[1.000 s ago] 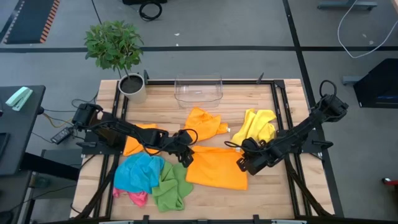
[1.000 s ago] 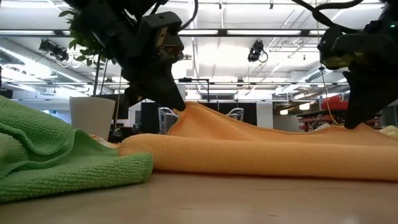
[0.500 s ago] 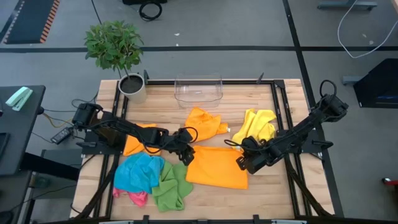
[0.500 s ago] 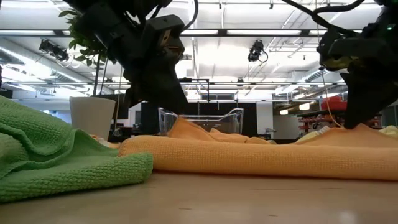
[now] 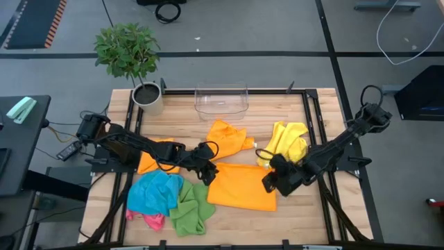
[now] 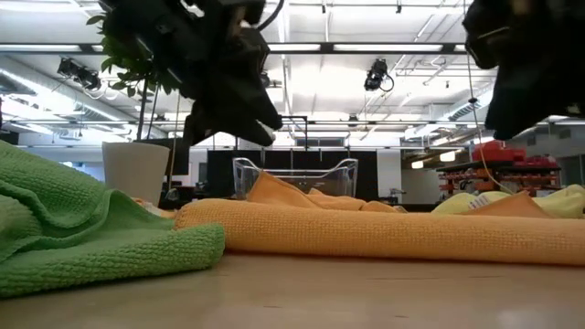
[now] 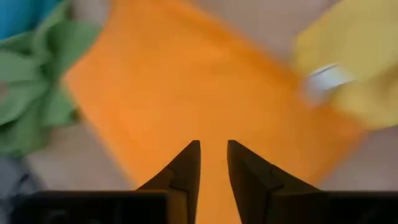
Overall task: Fold microfiber towels
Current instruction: Fold the bottom orange towel on the table
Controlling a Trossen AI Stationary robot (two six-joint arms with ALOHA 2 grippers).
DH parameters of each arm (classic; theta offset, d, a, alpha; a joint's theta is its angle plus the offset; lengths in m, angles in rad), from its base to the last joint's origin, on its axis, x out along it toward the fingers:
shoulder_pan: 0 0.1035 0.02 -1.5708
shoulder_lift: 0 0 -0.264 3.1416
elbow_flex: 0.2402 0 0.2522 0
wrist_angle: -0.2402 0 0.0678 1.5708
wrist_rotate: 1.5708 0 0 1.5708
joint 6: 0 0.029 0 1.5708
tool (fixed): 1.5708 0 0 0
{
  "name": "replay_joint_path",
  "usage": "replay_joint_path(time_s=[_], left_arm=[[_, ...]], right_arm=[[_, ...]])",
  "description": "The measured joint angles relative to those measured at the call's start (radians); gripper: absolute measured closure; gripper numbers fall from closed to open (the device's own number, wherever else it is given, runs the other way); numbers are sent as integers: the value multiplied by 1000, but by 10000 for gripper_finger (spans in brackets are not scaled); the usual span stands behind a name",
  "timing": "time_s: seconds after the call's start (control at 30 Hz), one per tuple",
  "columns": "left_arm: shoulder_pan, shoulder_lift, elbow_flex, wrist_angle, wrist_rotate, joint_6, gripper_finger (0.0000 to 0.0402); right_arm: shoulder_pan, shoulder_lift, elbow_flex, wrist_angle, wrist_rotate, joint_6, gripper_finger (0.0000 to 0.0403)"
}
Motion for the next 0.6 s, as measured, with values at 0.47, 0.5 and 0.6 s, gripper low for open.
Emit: replay_joint_path(time_s=[0.47,0.5,0.6], left_arm=[[-121,141,0,112,35,-5,394],[-125,154,0,121,43,-7,395],[-136,191,1,146,67,-17,391]], right_arm=[[138,296,-1,277,-42,190,399],[144,306,-1,275,-49,199,399],[154,329,-2,261,-89,202,399]])
